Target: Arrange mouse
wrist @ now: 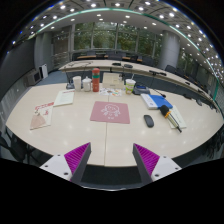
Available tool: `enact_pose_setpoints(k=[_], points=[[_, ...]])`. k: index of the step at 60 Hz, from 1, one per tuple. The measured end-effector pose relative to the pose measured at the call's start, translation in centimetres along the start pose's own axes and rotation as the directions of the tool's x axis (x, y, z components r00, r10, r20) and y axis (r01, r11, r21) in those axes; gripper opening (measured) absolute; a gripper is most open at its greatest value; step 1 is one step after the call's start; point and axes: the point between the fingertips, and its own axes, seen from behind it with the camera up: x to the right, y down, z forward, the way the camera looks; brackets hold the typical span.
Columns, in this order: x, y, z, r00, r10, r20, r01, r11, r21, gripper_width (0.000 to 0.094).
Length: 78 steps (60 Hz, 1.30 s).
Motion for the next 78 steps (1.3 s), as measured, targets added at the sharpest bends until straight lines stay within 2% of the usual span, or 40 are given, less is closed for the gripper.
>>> enact_pose_setpoints(k=[5, 15, 30, 49, 55, 58, 61, 78], points=[[3.4, 1.5, 2.2, 0.999, 0.029, -0.042, -0.03, 0.999, -0.025, 0.0855], [13.8, 4.3, 12.3, 0.993, 0.058, -0.099, -0.062, 0.997, -0.037, 0.0859], [22.5, 1.9, 25.2, 0.997, 0.034, -0.066, -0.033, 0.999, 0.018, 0.0855], [24.6, -1.1, 37.2, 0.998, 0.053, 0.032, -0.054, 0.999, 0.009, 0.0834], [24.7, -2.6, 38.7, 0.998, 0.038, 0.048, -0.04, 0.999, 0.035, 0.072], [24.8, -2.9, 39.1, 0.998, 0.034, 0.052, -0.036, 0.999, 0.04, 0.0613], [24.9, -3.2, 39.5, 0.998, 0.024, 0.053, -0.026, 0.999, 0.044, 0.0463], [24.9, -3.5, 39.6, 1.0, 0.028, 0.013, -0.028, 1.0, 0.013, 0.0341]])
